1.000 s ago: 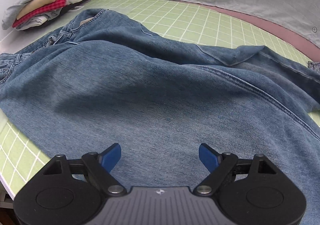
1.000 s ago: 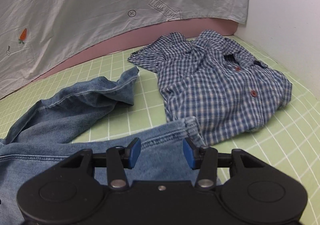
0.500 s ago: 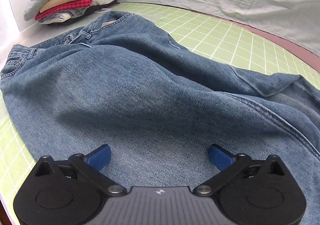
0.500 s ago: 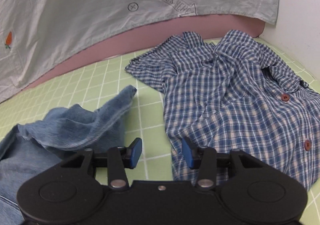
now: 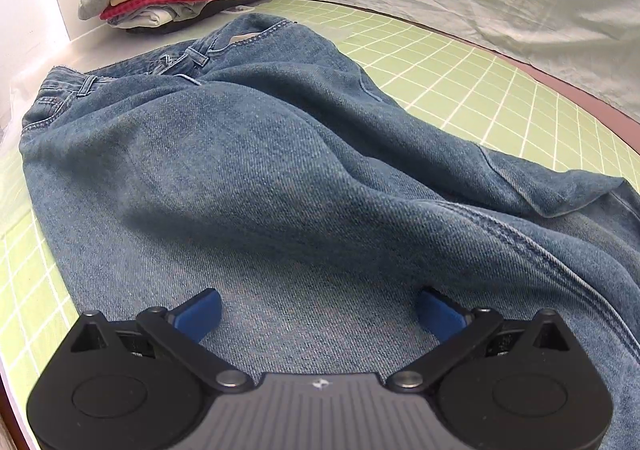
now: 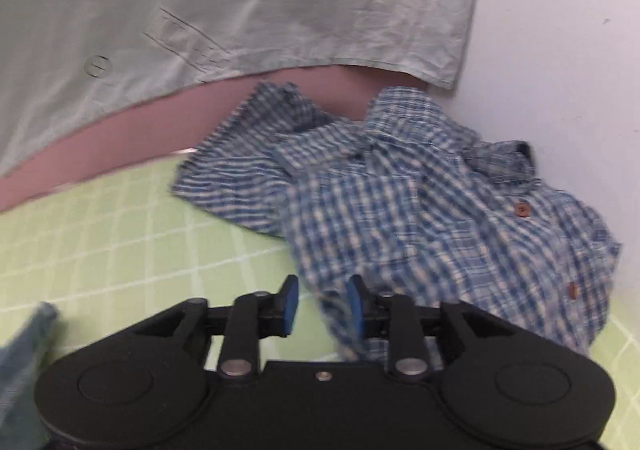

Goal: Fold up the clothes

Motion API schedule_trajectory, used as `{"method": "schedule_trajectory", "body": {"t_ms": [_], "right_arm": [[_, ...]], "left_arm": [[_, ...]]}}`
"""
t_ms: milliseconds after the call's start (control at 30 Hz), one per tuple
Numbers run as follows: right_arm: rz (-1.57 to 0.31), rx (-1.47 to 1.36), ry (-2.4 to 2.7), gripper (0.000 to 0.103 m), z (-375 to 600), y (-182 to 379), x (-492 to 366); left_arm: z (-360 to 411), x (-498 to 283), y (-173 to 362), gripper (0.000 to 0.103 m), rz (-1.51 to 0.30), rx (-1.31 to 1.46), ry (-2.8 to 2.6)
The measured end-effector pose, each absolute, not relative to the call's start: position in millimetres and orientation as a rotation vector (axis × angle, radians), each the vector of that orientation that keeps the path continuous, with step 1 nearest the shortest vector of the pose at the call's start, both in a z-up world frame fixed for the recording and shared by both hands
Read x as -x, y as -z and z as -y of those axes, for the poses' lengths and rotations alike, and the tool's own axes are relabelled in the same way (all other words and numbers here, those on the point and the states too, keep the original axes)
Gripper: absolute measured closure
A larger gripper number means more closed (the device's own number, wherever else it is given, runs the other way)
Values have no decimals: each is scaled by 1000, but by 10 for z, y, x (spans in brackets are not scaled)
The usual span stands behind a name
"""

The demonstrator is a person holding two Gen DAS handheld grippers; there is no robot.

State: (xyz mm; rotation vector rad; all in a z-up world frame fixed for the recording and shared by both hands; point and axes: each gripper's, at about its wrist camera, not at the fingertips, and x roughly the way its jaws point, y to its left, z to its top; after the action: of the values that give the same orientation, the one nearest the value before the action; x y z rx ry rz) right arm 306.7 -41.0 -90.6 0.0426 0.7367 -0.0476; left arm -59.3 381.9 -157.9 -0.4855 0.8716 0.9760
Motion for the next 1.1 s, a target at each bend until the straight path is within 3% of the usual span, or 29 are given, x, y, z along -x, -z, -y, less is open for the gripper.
{"method": "schedule_trajectory", "body": {"t_ms": [33, 233, 500, 600, 633, 667, 767, 1100], "right_arm": [[-736, -73, 5, 49, 333, 895, -2987], [-815, -308, -196, 40, -145, 1101, -2643], [-930, -407, -265, 39, -553, 1237, -2504], [-966, -375, -253, 53, -580, 1290, -2502], [-966, -397, -262, 60, -539, 1296, -2483], [-959, -418, -276, 74, -498, 1297, -2467], [-906, -398, -258, 96, -417, 1187, -2390], [-510, -202, -122, 103, -84, -72, -2359]], "left_arm": [[-3821, 586, 1579, 0, -871, 489, -982], [-3817, 571, 1580, 0, -869, 494, -992], [-3820, 577, 1587, 0, -865, 473, -960], [-3816, 580, 1592, 0, -860, 467, -956], [-3817, 580, 1593, 0, -859, 466, -955], [-3818, 582, 1593, 0, -859, 465, -953], [-3831, 580, 1590, 0, -864, 464, -945], [-3908, 578, 1572, 0, -895, 448, -885]]}}
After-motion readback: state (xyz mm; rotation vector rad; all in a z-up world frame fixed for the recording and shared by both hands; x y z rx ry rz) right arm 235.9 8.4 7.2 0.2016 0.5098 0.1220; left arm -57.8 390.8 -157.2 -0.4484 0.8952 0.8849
